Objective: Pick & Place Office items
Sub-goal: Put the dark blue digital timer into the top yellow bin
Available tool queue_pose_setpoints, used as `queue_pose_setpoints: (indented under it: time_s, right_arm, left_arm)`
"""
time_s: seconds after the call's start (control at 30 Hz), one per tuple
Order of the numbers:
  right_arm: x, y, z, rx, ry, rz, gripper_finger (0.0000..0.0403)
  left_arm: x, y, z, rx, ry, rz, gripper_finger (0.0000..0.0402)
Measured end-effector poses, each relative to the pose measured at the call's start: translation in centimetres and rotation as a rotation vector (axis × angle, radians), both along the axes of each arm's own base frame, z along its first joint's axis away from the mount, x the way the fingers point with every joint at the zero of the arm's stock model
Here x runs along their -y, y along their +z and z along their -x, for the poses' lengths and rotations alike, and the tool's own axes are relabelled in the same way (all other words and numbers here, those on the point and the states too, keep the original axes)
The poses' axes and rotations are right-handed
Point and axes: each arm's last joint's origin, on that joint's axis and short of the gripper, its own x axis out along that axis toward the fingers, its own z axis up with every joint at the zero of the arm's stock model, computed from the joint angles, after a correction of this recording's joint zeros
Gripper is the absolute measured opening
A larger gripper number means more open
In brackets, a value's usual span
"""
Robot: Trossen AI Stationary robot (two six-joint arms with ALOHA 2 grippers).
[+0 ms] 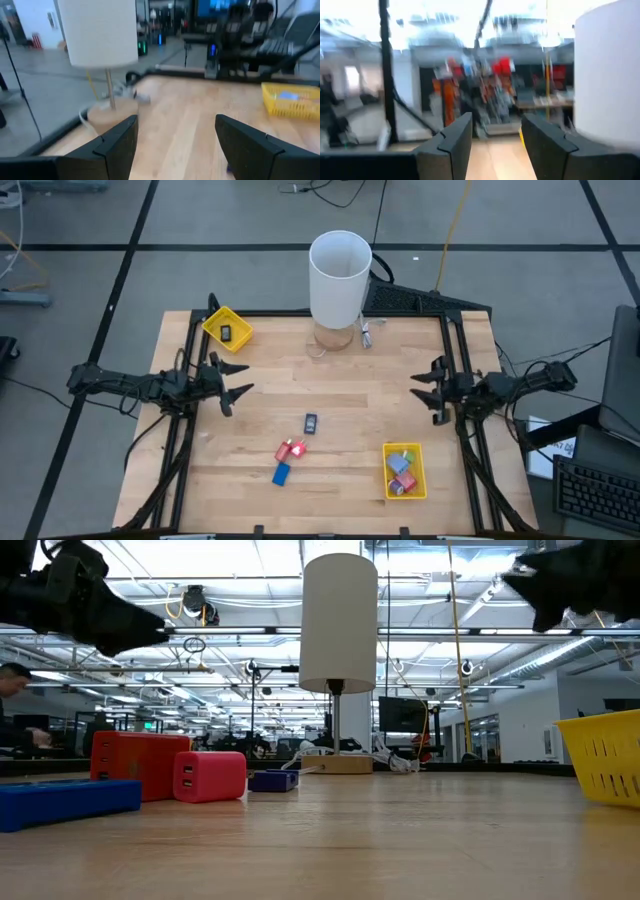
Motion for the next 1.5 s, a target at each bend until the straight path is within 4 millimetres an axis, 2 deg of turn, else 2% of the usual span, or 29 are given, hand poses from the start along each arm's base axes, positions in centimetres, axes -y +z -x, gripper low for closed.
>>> queue_pose_setpoints:
  time_s: [0.27,0.43,0.53,0.77,1.0,1.27,1.5]
  right_arm:
    - [0.9,-0.1,-0.2,-0.006,-0.005,0.036,0.016]
    - [1.5,-0.8,-0.5,-0.073,0.045,0.015,0.0162]
    - [1.7,-1.3,-0.6,-0.12,0.092,0.001,0.016]
    - [2.0,-1.4,-0.6,-0.133,0.08,0.02,0.0162]
    - [2.0,-2.1,-0.7,-0.209,0.078,0.031,0.0161]
    - [2.0,-2.1,-0.7,-0.211,0.077,0.03,0.016]
    - [2.1,-1.8,-0.7,-0.188,-0.012,0.168,0.0161]
  left_arm:
    - [0.0,1.7,0.1,0.189,-0.003,0.061,0.0269]
    - [0.0,1.8,0.0,0.173,-0.018,-0.016,0.0269]
    - [0.1,1.5,-0.2,0.168,-0.022,0.052,0.0269]
    - [0.1,0.5,-1.3,0.111,0.052,0.182,0.0269]
    - [1.6,-0.7,-3.4,0.024,-0.292,0.399,0.0269]
    - [3.6,-2.1,-6.6,-0.114,-0.271,0.428,0.0269]
    - [6.7,-0.4,-11.5,-0.401,-0.279,0.362,0.0269]
